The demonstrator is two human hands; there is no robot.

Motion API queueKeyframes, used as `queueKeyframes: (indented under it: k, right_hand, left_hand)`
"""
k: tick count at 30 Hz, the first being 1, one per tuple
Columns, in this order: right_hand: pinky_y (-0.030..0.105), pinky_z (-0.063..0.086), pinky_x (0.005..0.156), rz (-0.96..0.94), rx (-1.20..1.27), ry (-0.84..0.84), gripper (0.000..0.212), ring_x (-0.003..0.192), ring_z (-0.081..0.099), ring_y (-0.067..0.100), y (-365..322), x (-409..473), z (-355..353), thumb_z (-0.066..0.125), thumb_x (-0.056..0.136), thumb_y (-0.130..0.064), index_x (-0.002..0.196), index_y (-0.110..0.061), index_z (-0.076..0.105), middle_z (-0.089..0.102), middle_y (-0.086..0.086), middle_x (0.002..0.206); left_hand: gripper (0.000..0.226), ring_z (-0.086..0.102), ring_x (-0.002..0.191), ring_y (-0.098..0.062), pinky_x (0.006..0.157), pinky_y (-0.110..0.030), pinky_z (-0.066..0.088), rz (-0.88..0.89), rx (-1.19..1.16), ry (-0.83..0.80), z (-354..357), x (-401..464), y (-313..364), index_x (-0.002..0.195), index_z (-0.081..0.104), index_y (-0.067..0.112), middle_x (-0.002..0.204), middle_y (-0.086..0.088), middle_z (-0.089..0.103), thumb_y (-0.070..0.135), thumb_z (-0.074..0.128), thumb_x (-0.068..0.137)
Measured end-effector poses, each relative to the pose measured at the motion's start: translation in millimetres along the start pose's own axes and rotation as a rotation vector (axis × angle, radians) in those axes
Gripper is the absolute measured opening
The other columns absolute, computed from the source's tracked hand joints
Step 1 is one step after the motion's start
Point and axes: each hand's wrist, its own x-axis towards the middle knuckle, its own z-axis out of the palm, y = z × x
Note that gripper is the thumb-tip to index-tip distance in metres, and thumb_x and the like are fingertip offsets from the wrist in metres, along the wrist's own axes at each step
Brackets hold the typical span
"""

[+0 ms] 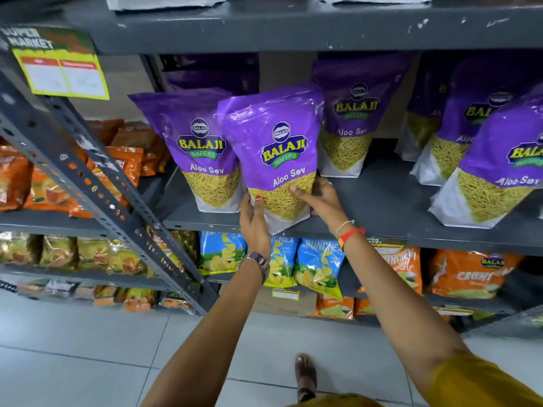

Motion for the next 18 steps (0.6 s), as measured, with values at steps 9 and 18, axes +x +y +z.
queueKeyframes:
  k: [9, 18]
  right_hand:
    - [0.036, 0.056, 0.082, -0.072, 0.100, 0.431, 0.040, 0.083, 0.066, 0.010, -1, -8, -55, 0.086, 0.059, -0.046, 0.081, -0.028, 0.057, 0.070, -0.005, 0.086]
    - [0.046, 0.055, 0.090, 0.000, 0.119, 0.574, 0.053, 0.092, 0.068, 0.019, 23, -13, -88, 0.083, 0.047, -0.059, 0.080, -0.032, 0.052, 0.071, 0.003, 0.093]
  left_hand:
    - [0.040, 0.053, 0.120, -0.027, 0.104, -0.055, 0.040, 0.057, 0.162, -0.248, 67, 19, 4, 0.124, 0.052, 0.017, 0.128, -0.011, 0.058, 0.028, 0.052, 0.085]
    - [0.026, 0.053, 0.111, -0.019, 0.101, -0.060, 0.041, -0.027, 0.174, -0.437, 102, 16, -25, 0.119, 0.048, 0.021, 0.116, -0.002, 0.055, 0.016, 0.043, 0.094]
